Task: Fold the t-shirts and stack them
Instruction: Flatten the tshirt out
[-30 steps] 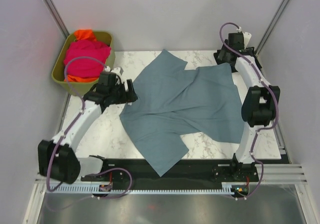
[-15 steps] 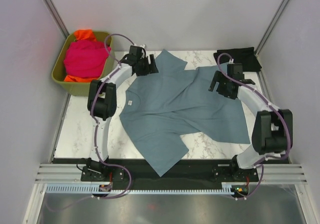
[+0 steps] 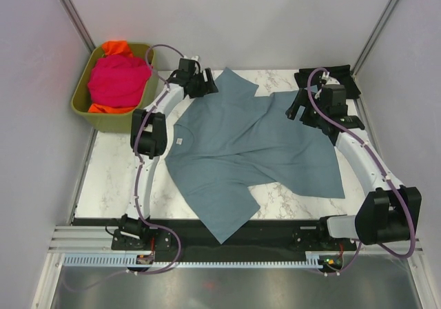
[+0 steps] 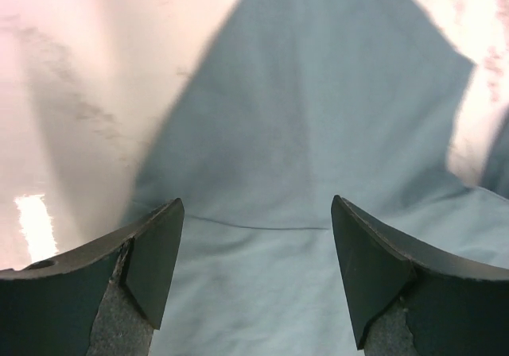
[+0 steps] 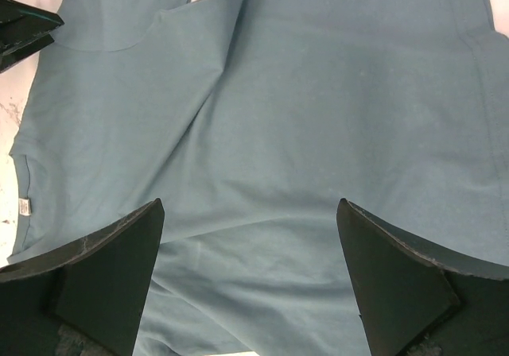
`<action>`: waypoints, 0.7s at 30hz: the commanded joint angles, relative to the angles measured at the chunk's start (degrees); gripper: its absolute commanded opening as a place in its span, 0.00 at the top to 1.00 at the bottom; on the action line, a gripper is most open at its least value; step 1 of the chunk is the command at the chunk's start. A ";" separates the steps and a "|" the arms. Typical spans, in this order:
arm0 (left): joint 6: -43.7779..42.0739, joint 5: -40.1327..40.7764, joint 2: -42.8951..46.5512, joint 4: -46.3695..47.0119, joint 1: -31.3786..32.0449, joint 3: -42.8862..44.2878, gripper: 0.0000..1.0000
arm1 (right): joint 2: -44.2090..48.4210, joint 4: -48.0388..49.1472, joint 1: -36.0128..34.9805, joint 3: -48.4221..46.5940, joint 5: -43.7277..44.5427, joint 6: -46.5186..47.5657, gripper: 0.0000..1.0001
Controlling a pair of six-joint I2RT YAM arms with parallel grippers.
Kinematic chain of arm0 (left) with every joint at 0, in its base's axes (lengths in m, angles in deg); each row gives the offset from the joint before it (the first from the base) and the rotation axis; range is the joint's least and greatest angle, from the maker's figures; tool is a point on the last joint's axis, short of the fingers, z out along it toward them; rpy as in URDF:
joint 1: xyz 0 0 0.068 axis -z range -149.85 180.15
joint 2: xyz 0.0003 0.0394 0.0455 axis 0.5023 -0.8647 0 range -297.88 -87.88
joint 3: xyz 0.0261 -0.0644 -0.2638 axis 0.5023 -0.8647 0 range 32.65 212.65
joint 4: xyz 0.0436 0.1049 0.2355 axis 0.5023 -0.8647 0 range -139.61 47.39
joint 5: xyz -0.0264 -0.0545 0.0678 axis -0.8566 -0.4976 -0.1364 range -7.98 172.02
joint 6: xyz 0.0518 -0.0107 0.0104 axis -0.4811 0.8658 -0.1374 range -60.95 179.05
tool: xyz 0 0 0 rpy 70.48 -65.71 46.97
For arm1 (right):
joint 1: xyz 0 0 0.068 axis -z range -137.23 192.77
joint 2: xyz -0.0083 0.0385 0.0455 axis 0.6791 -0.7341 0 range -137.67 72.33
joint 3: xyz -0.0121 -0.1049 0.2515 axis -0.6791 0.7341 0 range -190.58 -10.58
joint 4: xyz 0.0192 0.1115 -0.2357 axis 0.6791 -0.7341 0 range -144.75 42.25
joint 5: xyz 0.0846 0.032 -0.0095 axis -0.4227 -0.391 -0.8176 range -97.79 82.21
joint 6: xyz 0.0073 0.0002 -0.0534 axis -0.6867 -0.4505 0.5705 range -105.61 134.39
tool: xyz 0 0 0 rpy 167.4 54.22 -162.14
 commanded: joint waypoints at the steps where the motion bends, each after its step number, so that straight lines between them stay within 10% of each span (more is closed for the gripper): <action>1: -0.75 1.50 -3.67 -4.49 -3.16 4.05 0.17 | -0.81 0.03 -0.04 0.29 -0.28 0.50 0.02; 21: -6.91 7.29 -6.32 -5.38 -12.92 19.62 0.02 | -4.68 0.64 -0.04 0.39 0.34 0.67 0.02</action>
